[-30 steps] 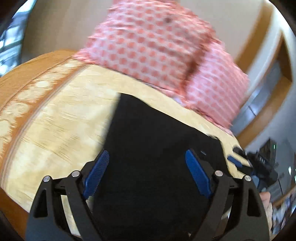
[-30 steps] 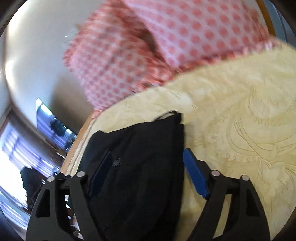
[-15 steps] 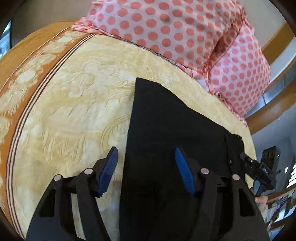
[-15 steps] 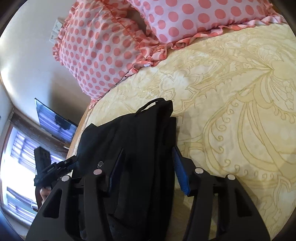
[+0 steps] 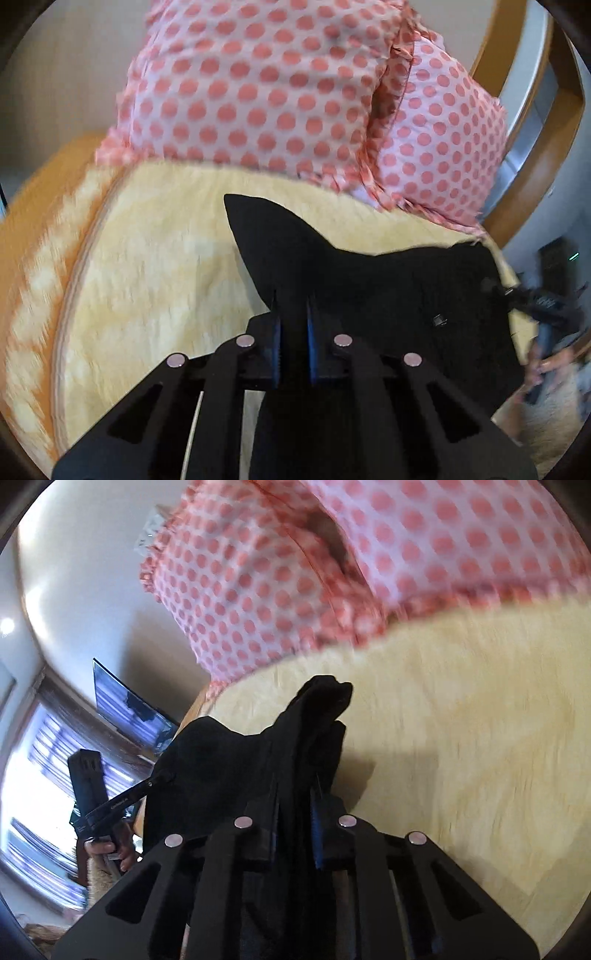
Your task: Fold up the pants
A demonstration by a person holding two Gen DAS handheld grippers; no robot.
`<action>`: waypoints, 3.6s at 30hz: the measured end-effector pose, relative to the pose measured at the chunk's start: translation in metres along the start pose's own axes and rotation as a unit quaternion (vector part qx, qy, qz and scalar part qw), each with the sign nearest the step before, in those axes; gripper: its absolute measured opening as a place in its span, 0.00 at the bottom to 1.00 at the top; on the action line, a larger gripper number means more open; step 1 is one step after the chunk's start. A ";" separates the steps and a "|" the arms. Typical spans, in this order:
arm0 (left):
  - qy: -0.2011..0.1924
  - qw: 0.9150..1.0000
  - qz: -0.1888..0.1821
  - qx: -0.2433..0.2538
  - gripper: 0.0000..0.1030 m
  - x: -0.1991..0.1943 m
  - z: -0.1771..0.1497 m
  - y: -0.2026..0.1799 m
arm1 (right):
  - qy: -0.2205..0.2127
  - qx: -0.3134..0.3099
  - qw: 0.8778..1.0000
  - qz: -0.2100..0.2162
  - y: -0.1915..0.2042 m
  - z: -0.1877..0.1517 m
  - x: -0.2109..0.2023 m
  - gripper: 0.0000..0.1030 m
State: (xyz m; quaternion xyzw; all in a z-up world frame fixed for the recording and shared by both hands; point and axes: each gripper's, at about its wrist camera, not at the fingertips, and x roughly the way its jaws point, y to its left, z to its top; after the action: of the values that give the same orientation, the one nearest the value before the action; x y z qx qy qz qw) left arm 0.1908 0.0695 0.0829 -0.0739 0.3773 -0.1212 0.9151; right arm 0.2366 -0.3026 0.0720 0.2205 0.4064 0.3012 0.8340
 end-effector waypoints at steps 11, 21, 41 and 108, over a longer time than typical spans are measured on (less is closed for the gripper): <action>0.086 0.993 0.081 -0.009 0.12 0.130 0.054 -0.002 | -0.014 0.046 0.991 -0.127 -0.068 0.052 0.059 0.13; -0.003 0.999 0.028 -0.016 0.18 0.057 0.036 -0.013 | -0.073 0.011 0.994 -0.086 -0.027 0.029 -0.001 0.65; -0.064 0.987 0.115 0.096 0.98 -0.012 -0.080 -0.074 | -0.067 -0.072 0.986 -0.137 0.047 -0.087 -0.016 0.96; -0.080 0.986 0.135 0.055 0.98 -0.037 -0.178 -0.054 | -0.116 -0.148 0.935 -0.301 0.079 -0.198 0.006 0.99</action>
State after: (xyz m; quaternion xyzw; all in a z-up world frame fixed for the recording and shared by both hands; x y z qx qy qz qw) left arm 0.0309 0.0197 -0.0053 0.0188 0.3023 -0.0105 0.9530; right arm 0.0537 -0.2169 0.0037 -0.0049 0.3049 0.0647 0.9502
